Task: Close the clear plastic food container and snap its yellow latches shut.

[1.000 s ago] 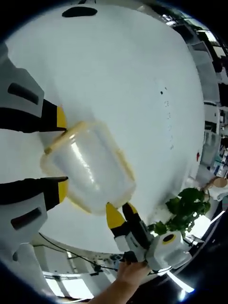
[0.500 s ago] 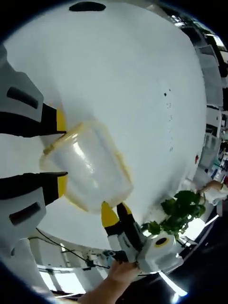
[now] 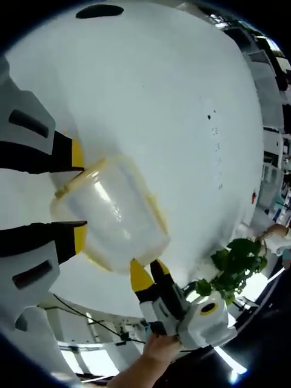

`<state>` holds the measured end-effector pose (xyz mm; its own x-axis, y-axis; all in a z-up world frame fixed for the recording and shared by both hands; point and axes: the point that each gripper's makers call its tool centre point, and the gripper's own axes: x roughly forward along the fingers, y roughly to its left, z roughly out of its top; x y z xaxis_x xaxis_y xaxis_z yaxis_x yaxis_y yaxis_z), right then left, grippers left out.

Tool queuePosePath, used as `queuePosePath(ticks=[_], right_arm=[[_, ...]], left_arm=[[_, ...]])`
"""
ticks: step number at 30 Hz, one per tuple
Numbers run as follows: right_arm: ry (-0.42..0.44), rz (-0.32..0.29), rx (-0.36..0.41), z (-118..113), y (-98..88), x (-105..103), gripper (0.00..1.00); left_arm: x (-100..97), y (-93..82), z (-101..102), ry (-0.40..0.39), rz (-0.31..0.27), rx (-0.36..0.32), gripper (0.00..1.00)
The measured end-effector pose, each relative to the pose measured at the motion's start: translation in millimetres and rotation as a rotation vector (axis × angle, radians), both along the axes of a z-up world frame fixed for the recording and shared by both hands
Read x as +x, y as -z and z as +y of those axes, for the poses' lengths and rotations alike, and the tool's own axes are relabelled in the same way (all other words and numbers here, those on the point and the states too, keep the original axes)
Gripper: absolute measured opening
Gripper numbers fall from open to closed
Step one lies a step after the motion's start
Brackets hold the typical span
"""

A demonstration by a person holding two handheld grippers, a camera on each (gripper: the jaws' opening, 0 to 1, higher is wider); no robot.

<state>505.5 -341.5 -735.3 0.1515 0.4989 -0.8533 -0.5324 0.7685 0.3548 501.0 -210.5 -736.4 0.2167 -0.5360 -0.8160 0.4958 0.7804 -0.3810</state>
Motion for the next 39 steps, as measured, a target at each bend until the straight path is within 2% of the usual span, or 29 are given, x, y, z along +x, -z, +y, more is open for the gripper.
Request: queuePosePath(ticks=[8, 15, 20, 22, 23, 25, 26, 33, 38, 39], right_arm=[[0.036, 0.011, -0.009, -1, 0.5, -3, 0.28], [0.054, -0.013, -0.021, -1, -1.6, -3, 0.29], [0.039, -0.033, -0.019, -4, -2.1, -3, 0.27], [0.023, -0.021, -0.019, -6, -1.3, -6, 0.27], [-0.014, -0.032, -0.033, -7, -1.0, -8, 0.3], [-0.031, -0.046, -0.047, -10, -0.3, -8, 0.35], [-0.07, -0.055, -0.05, -12, -0.4, -9, 0.35], [-0.147, -0.083, -0.068, -14, -3.7, -12, 0.3], [-0.206, -0.112, -0.084, -14, -8.2, -13, 0.29], [-0.212, -0.113, -0.09, -14, -8.5, -13, 0.29]], left_arm=[[1.9, -1.6, 0, 0.037, -0.028, 0.016, 0.28], [2.9, -2.8, 0, 0.036, -0.027, 0.014, 0.29], [2.3, -5.1, 1, 0.081, -0.067, 0.031, 0.31], [2.7, -5.0, 3, 0.086, -0.074, 0.037, 0.34], [3.8, -5.2, 4, 0.091, -0.083, 0.042, 0.36], [7.5, -8.2, 5, 0.106, -0.12, 0.039, 0.37], [6.3, -10.3, 5, 0.108, -0.117, 0.033, 0.36], [9.0, -18.1, 8, 0.133, -0.146, 0.033, 0.37], [7.7, -21.8, 9, 0.196, -0.185, 0.063, 0.34], [7.0, -21.7, 9, 0.195, -0.179, 0.064, 0.33]])
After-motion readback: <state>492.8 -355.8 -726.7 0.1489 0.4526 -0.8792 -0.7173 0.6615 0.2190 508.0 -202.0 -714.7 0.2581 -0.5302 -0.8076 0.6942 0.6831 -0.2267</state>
